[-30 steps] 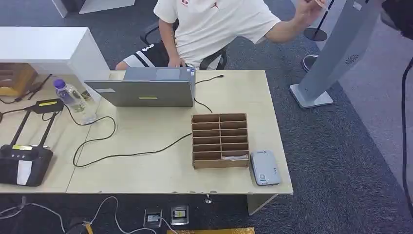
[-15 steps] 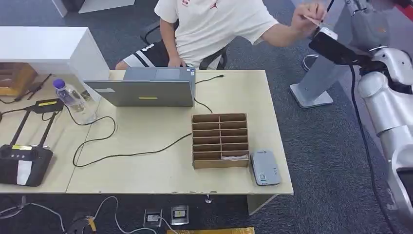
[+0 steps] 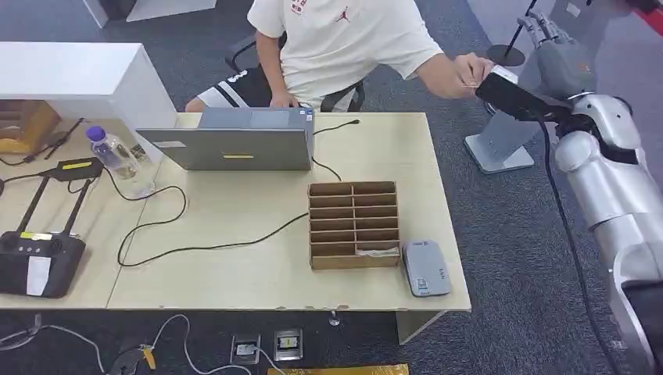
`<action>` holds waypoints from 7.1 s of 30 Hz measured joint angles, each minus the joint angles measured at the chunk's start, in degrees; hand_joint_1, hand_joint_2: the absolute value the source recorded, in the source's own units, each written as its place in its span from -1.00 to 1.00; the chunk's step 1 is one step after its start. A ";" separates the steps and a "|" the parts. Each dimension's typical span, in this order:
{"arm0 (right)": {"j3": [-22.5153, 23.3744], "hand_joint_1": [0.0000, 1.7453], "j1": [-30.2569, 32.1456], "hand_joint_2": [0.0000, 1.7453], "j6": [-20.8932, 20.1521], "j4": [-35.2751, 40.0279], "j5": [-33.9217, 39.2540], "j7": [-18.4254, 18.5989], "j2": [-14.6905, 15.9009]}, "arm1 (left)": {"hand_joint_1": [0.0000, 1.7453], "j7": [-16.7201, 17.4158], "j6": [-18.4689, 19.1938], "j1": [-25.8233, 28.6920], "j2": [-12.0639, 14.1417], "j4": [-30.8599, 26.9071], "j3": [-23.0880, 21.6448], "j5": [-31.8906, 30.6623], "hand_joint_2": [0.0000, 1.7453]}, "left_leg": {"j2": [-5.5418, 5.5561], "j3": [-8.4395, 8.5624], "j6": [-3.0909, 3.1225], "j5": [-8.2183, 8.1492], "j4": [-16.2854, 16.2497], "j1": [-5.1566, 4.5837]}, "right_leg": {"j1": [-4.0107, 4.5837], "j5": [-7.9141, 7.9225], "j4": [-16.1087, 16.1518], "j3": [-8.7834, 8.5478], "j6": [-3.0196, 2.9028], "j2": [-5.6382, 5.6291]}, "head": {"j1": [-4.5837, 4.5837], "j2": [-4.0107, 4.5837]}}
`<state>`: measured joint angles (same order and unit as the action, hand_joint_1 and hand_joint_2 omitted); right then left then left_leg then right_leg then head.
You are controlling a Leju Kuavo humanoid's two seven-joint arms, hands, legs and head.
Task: Pass the card to the sensor for recognition and then transmit it.
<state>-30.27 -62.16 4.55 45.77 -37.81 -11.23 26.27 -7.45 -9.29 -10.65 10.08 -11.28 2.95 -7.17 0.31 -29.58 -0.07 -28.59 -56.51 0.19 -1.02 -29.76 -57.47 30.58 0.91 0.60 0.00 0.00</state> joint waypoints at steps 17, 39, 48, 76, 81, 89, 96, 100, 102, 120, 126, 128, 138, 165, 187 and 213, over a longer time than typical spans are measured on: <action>0.04 1.00 -0.06 1.00 -2.05 1.99 -0.26 0.02 -0.35 | -1.00 0.00 0.15 -0.04 0.07 0.00 -0.44 -0.02 1.00 | -0.01 0.00 0.00 0.01 -0.03 0.00 | 0.00 0.01 0.00 0.00 0.00 -0.01 | 0.00 0.00; 0.22 1.00 0.61 1.00 -7.44 4.85 1.45 0.17 -0.35 | -1.00 0.00 0.33 -0.08 0.44 0.00 -0.48 0.24 1.00 | -0.01 0.01 0.00 0.01 -0.03 0.01 | 0.01 0.01 0.00 0.01 0.00 -0.03 | 0.00 0.00; 4.27 1.00 15.28 1.00 -22.84 18.21 12.70 6.23 3.13 | -1.00 -0.39 0.00 1.02 0.46 0.00 -0.46 1.33 1.00 | 0.01 0.01 0.01 -0.02 -0.05 0.07 | 0.07 0.00 0.05 -0.03 0.00 0.00 | 0.00 0.00; 11.02 1.00 48.80 1.00 -22.95 42.12 3.50 13.81 2.76 | -1.00 -0.33 0.13 2.39 1.22 0.00 -0.48 0.00 1.00 | -0.04 -0.06 -0.06 -0.06 -0.04 0.13 | 0.13 0.00 0.03 0.01 -0.01 -0.03 | 0.00 0.00; 10.23 1.00 49.07 1.00 -20.24 41.31 1.13 15.01 1.09 | -1.00 -0.22 -0.22 2.36 0.98 0.00 -0.48 -0.20 1.00 | -0.04 -0.07 -0.06 -0.06 -0.04 0.14 | 0.13 -0.01 0.02 0.01 -0.01 -0.03 | 0.00 0.00; 8.57 1.00 49.25 1.00 -15.56 38.99 0.59 16.83 -2.01 | -1.00 -0.13 -0.70 2.14 0.39 0.00 -0.48 -1.22 1.00 | -0.07 -0.07 -0.06 -0.06 -0.04 0.14 | 0.13 -0.01 0.02 0.02 -0.01 -0.04 | 0.00 0.00; 7.72 1.00 49.63 1.00 -15.47 38.03 1.18 17.44 -2.62 | -1.00 -0.09 -0.48 2.00 0.42 0.00 -0.46 -1.42 1.00 | -0.08 -0.06 -0.06 -0.06 -0.04 0.14 | 0.13 -0.01 0.03 0.03 -0.01 -0.04 | 0.00 0.00; 7.26 1.00 50.25 1.00 -15.47 37.42 1.27 17.49 -2.95 | -1.00 0.00 -0.13 1.93 0.39 0.00 -0.46 -1.64 1.00 | -0.09 -0.07 -0.06 -0.06 -0.04 0.14 | 0.13 -0.01 0.02 0.04 -0.01 -0.04 | 0.00 0.00; 6.95 1.00 50.51 1.00 -15.41 37.05 1.20 17.49 -3.08 | -1.00 0.00 -0.02 1.92 0.35 0.00 -0.46 -1.66 1.00 | -0.09 -0.07 -0.06 -0.06 -0.04 0.14 | 0.13 -0.01 0.02 0.04 -0.01 -0.07 | 0.00 0.00; 5.68 1.00 50.70 1.00 -13.88 34.42 1.31 17.31 -3.72 | -1.00 0.07 0.00 1.91 0.31 0.00 -0.46 -2.01 1.00 | -0.13 -0.04 -0.06 -0.06 -0.04 0.14 | 0.13 0.00 0.03 0.05 -0.01 -0.16 | 0.00 0.00; 5.49 1.00 50.69 1.00 -13.31 34.07 1.36 17.03 -3.72 | -1.00 0.07 0.00 1.94 0.31 0.00 -0.46 -1.95 1.00 | -0.13 -0.02 -0.06 -0.06 -0.04 0.14 | 0.13 0.00 0.02 0.03 -0.01 -0.16 | 0.00 0.00; 5.42 1.00 50.70 1.00 -13.27 33.94 1.40 16.83 -3.72 | -1.00 0.07 0.00 1.94 0.31 0.00 -0.46 -1.92 1.00 | -0.13 -0.03 -0.06 -0.06 -0.04 0.14 | 0.13 0.00 0.02 0.03 -0.01 -0.16 | 0.00 0.00; 5.22 1.00 50.01 1.00 -12.68 33.13 2.16 15.65 -3.65 | -1.00 0.07 0.02 1.95 0.31 0.00 -0.46 -1.95 1.00 | -0.13 -0.04 -0.06 -0.06 -0.04 0.14 | 0.13 0.00 0.02 0.03 -0.01 -0.16 | 0.00 0.00; 13.16 1.00 24.61 1.00 -18.71 30.38 -8.40 4.39 -3.98 | -1.00 -0.59 2.43 1.09 0.31 0.00 -0.48 -5.44 1.00 | -0.17 -0.08 -0.06 0.02 -0.06 0.13 | 0.13 0.09 0.01 0.07 -0.02 -0.20 | -0.02 0.00; 11.59 1.00 5.37 1.00 -10.19 6.61 -21.33 -4.46 -11.95 | -1.00 0.44 4.55 -1.32 0.33 0.00 -0.50 -8.88 1.00 | -0.15 -0.27 -0.09 0.10 -0.05 0.14 | 0.13 0.11 -0.05 0.22 -0.03 -0.17 | 0.00 0.00; 5.99 -1.00 -2.74 -1.00 -4.15 -17.92 -28.78 -1.60 -19.50 | -1.00 1.03 5.68 -0.18 1.29 0.00 -0.48 -10.38 1.00 | -0.13 -0.30 -0.07 0.11 -0.07 0.14 | 0.13 0.12 -0.03 0.25 -0.03 -0.14 | -0.02 0.00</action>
<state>-24.28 -64.90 0.39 27.85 -66.60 -12.83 6.78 -6.43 -3.61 -10.83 11.37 -11.28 2.47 -17.55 0.18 -29.88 -0.14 -28.48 -56.58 0.33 -0.88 -29.64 -57.50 30.83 0.88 0.46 -0.02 0.00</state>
